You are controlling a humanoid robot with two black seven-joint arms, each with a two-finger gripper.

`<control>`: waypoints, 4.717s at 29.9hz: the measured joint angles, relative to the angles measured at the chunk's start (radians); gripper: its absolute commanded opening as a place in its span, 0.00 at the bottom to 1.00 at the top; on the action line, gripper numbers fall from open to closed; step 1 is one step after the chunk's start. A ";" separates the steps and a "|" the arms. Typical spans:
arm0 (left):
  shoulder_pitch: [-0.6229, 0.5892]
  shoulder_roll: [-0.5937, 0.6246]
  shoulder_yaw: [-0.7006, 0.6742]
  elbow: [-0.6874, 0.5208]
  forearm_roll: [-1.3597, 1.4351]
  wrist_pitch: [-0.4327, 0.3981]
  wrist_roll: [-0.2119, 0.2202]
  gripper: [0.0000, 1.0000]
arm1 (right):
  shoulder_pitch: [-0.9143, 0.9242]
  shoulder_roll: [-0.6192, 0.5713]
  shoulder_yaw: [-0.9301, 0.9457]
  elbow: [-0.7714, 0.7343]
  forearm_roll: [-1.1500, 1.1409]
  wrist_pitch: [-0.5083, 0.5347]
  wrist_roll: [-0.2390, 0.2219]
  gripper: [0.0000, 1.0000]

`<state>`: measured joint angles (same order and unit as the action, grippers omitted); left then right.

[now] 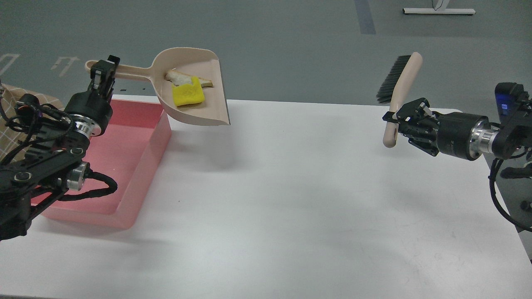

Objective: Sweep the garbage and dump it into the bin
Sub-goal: 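Carry the dustpan over the pink bin with the left gripper, then tilt the dustpan to dump the garbage into the pink bin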

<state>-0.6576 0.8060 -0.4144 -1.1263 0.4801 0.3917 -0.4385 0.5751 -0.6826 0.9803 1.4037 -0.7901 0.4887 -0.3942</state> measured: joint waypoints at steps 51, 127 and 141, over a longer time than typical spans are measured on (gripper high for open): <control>0.082 0.436 -0.013 0.093 -0.059 -0.497 -0.050 0.00 | -0.030 0.014 -0.002 -0.012 -0.004 0.000 -0.001 0.00; 0.035 0.690 -0.020 -0.163 0.416 -0.212 -0.050 0.00 | -0.026 0.046 0.000 -0.027 -0.006 0.000 -0.003 0.00; -0.049 0.604 -0.026 -0.174 0.225 -0.329 -0.050 0.00 | -0.026 0.046 -0.001 -0.023 -0.006 0.000 -0.003 0.00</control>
<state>-0.7068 1.4104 -0.4404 -1.3006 0.7049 0.0626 -0.4888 0.5488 -0.6365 0.9789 1.3803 -0.7961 0.4887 -0.3974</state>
